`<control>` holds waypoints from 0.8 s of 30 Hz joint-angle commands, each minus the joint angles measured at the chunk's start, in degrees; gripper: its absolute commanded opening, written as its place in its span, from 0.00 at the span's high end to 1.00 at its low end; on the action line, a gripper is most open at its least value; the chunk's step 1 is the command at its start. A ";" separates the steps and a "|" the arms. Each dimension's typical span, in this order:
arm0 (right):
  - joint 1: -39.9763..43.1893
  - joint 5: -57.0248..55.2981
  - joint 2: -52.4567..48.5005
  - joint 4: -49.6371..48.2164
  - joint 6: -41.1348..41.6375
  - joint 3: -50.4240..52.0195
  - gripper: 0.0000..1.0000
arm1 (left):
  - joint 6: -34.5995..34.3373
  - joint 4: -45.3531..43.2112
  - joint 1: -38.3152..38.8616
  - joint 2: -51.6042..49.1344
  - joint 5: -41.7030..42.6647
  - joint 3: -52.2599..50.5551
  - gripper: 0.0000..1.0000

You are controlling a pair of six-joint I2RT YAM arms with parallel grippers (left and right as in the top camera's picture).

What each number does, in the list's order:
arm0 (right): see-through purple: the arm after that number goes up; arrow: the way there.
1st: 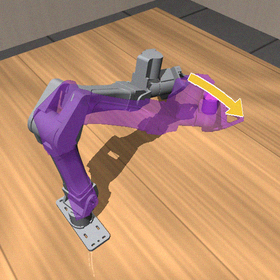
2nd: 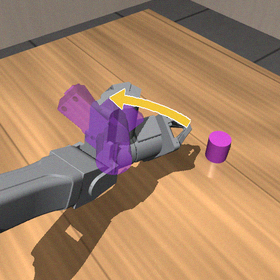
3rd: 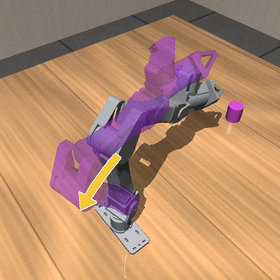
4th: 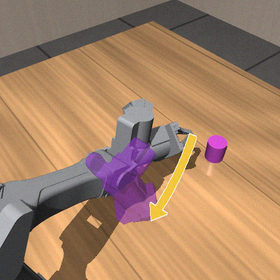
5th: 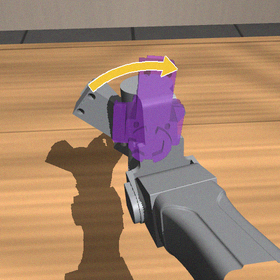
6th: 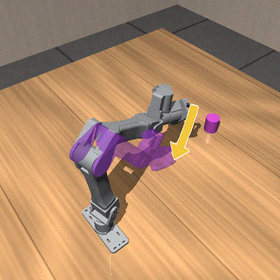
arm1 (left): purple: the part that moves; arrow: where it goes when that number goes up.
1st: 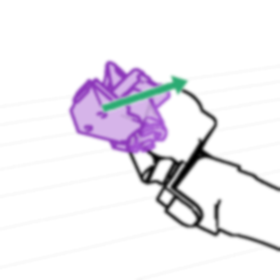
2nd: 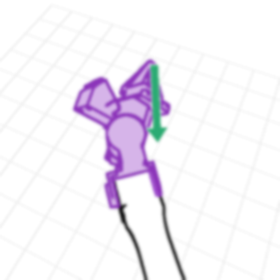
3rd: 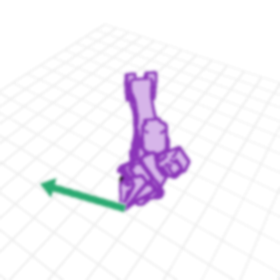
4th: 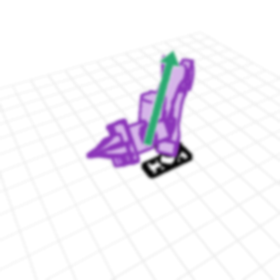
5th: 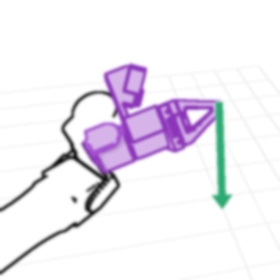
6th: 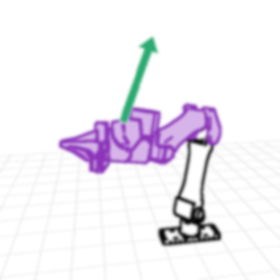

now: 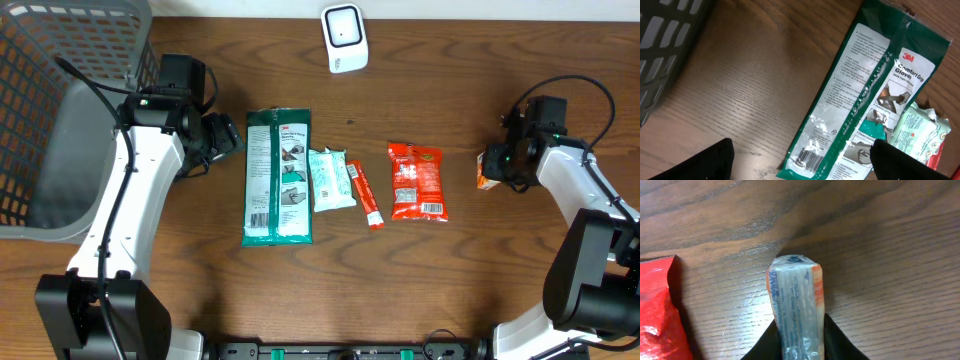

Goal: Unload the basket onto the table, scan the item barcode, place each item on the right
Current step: 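Carry the tissue pack up toward the white barcode scanner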

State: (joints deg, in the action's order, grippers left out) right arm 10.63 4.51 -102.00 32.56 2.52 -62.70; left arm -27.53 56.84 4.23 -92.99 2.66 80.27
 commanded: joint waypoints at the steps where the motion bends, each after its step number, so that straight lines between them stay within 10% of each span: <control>1: -0.20 0.48 -0.68 0.66 0.02 0.39 0.80 | 0.50 0.33 -0.09 0.39 -0.72 0.20 0.12; 5: -0.20 -0.35 -0.55 1.14 -0.09 0.17 0.99 | 0.50 0.31 -0.09 0.39 -0.72 0.20 0.12; 24: -7.56 -0.13 5.22 38.58 3.02 -48.83 0.99 | 0.50 0.33 -0.09 0.39 -0.72 0.20 0.12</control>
State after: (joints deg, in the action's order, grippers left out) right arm 5.23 4.16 -97.84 68.69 3.44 -104.38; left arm -27.53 56.82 4.23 -92.99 2.66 80.27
